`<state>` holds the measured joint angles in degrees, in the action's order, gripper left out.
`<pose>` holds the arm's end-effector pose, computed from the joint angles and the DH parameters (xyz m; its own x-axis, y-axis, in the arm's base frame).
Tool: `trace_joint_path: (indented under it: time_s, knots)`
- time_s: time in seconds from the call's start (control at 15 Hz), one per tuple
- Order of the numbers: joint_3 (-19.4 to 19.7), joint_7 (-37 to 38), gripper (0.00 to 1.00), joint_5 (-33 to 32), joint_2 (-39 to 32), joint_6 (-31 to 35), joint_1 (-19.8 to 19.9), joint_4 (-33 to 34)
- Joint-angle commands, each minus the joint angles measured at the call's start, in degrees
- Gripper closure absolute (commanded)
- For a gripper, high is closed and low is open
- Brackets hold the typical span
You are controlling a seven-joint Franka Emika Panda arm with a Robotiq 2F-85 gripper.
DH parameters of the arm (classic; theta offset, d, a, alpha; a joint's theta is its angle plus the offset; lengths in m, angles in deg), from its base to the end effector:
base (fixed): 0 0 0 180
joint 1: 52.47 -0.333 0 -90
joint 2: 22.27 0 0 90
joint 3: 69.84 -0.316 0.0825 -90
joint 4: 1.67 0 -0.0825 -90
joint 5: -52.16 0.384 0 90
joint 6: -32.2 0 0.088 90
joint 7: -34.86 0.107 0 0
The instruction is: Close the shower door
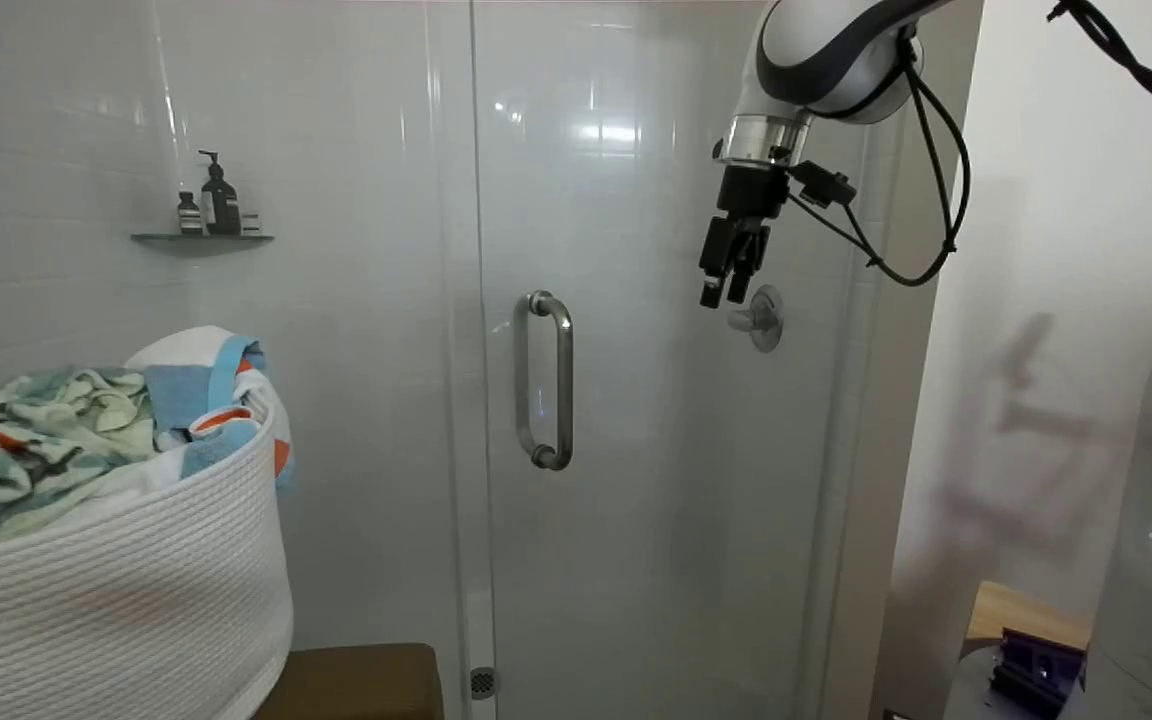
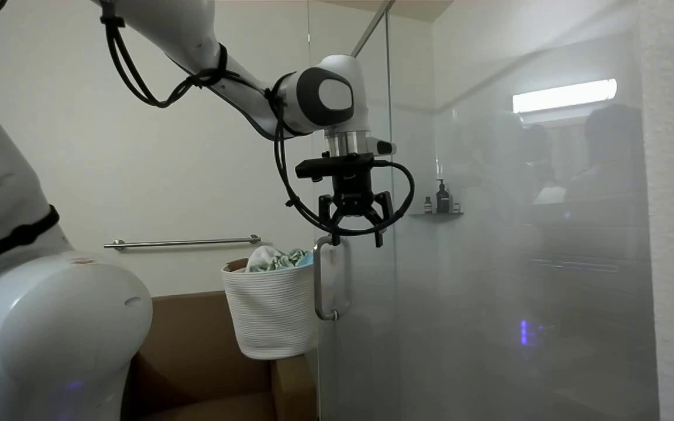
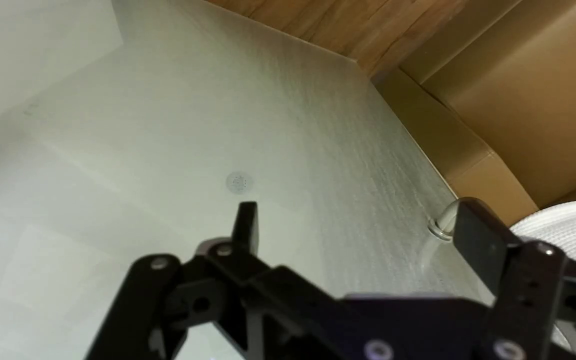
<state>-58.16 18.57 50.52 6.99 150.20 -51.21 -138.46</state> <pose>0.4039 -0.1024 0.5181 0.9790 0.0830 0.1865 0.0883 -0.9959 -0.0203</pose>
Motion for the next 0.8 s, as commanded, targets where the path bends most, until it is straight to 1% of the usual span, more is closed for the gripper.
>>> trace_joint_path:
  time_s: [0.0, 0.6, 0.73]
  knots:
    - [-0.74, -0.36, 0.0, 0.46, -0.11, -0.18, 0.85, 0.15]
    - [-0.74, -0.36, 0.0, 0.46, -0.11, -0.18, 0.85, 0.15]
    - [-0.55, -1.4, 0.0, 1.12, -0.23, 3.6, 0.2, -0.65]
